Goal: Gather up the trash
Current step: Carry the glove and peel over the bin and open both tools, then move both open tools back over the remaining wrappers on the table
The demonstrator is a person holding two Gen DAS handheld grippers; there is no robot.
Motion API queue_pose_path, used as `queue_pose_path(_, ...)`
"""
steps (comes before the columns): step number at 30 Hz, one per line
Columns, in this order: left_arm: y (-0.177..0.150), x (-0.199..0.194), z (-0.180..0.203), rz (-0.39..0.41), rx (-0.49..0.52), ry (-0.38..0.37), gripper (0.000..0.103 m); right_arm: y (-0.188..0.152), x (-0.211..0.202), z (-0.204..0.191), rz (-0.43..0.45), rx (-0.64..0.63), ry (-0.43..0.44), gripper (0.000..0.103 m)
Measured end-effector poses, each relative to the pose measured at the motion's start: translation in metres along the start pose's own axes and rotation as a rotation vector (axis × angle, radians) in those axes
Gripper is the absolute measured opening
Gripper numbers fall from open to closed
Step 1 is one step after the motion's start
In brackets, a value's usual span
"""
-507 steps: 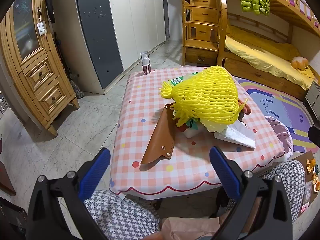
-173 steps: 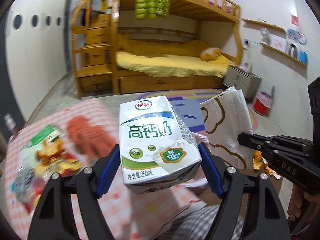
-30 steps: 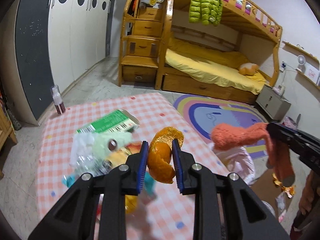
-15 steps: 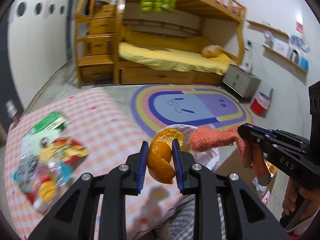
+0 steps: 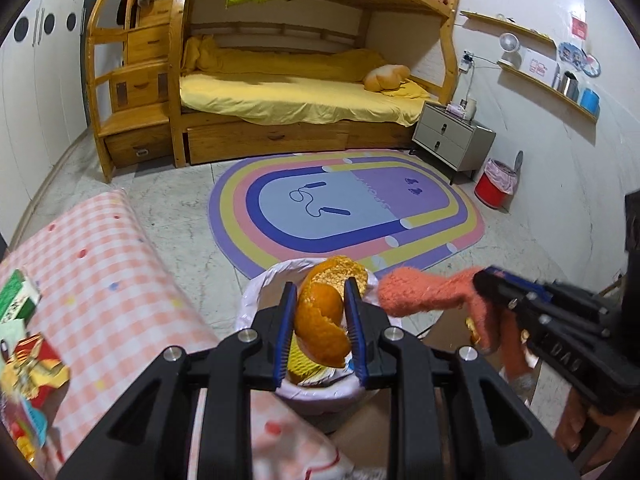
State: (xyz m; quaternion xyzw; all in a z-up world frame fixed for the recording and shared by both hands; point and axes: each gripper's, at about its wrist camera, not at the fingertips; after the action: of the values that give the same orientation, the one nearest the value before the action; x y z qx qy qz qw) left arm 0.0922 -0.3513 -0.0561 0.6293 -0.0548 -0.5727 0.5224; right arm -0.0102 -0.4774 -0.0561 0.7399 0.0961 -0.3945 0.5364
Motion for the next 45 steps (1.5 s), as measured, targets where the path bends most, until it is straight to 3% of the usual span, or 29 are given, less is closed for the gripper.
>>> queue_pose_path(4,0.011,0.016,-0.002,-0.004,-0.010,0.003,0.025,0.006,0.027,0.007,-0.034,0.021,0.022,0.013)
queue_pose_path(6,0.017,0.021,-0.004,0.007,-0.012,0.010,0.043,0.009,0.037,0.008,-0.040,0.028,0.037,0.018)
queue_pose_path(7,0.020,0.022,-0.006,0.022,-0.018,0.026,0.060,0.012,0.043,0.009,-0.045,0.032,0.040,0.021)
queue_pose_path(11,0.028,0.019,-0.011,0.048,-0.027,0.058,0.067,0.018,0.060,0.009,-0.058,0.047,0.044,0.035)
queue_pose_path(19,0.013,-0.018,-0.037,0.090,-0.045,0.182,0.068,0.012,0.028,0.009,-0.012,0.081,0.051,0.034)
queue_pose_path(26,-0.011,-0.058,-0.051,0.082,-0.056,0.235,0.068,0.006,-0.011,-0.021,0.020,0.032,0.084,0.034)
queue_pose_path(35,-0.056,-0.125,-0.078,0.086,-0.103,0.344,0.071,-0.004,-0.048,-0.083,0.032,-0.073,0.183,0.035)
queue_pose_path(45,-0.108,-0.195,-0.137,0.104,-0.227,0.501,0.075,-0.023,-0.046,-0.181,-0.023,-0.251,0.314,0.036)
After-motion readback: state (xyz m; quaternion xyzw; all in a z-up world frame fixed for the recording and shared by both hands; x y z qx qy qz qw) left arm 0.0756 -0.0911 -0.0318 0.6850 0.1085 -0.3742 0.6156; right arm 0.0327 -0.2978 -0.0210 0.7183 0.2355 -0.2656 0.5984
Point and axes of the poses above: each gripper's, at about its wrist camera, not at the fingertips, and x roughly the way its jaws point, z to its right, y to its top, and after that the axes turned 3 degrees about -y, right-handed
